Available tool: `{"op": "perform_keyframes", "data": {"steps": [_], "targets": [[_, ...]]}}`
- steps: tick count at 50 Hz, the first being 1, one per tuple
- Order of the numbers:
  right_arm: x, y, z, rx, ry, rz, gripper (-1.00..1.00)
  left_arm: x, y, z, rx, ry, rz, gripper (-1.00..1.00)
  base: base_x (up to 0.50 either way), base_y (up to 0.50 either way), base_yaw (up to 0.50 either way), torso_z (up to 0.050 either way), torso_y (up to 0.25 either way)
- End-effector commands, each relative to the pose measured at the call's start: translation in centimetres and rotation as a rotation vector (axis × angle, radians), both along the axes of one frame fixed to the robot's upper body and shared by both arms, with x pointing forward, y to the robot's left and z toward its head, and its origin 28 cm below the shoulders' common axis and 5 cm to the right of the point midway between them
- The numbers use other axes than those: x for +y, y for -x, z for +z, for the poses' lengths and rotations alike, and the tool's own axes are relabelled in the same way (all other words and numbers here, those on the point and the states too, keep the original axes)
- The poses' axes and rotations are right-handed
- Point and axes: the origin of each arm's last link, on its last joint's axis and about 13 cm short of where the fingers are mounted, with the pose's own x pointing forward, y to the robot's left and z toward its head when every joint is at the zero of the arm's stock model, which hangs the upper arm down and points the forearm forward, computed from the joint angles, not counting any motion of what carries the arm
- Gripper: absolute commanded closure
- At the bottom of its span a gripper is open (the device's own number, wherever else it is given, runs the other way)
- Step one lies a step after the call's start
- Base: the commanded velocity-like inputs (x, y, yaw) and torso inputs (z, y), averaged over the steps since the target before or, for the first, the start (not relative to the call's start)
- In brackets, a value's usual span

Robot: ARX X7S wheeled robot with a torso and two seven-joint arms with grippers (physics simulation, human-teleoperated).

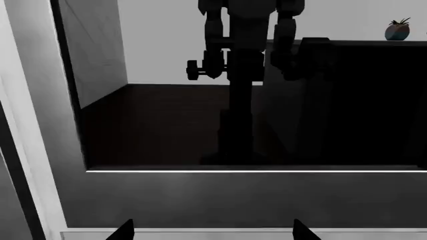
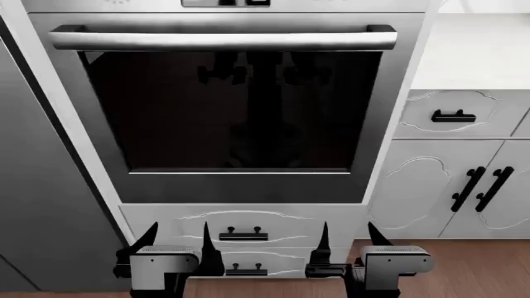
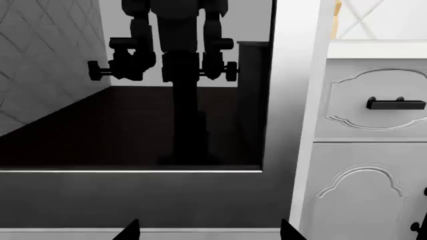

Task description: Open the microwave door

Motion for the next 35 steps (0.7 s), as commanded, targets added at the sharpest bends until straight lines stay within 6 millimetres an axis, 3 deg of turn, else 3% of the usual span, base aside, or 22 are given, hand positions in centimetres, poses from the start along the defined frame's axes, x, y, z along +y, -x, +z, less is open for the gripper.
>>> {"op": "perform_keyframes", "data": {"steps": [1,11,17,35], "targets": [[0.1,0.0,0.0,-0.001,-0.001,0.001,-1.00,0.0,0.0,0.0,-0.004,-0.001,-0.002,-1.00,0.00,0.00,0.00,0.000,0.000],[-0.8,0.4,0.2,-0.003,-0.029,0.009,-1.00,-1.4,0.6,1.0,-0.029,0.035,-0.013,-1.00,0.00,0.00,0.00,0.000,0.000],[-1.5,0.6,1.6,-0.042,-0.013,0.013,-1.00,-2.0,0.7,4.2,-0.098,0.102,-0.031,-1.00,0.00,0.00,0.00,0.036,0.000],[-3.7,-2.1,13.6,-0.355,0.106,-0.042,-1.00,-0.7,-1.6,16.1,-0.483,0.066,-0.026,-1.00,0.00,0.00,0.00,0.050,0.000]]}}
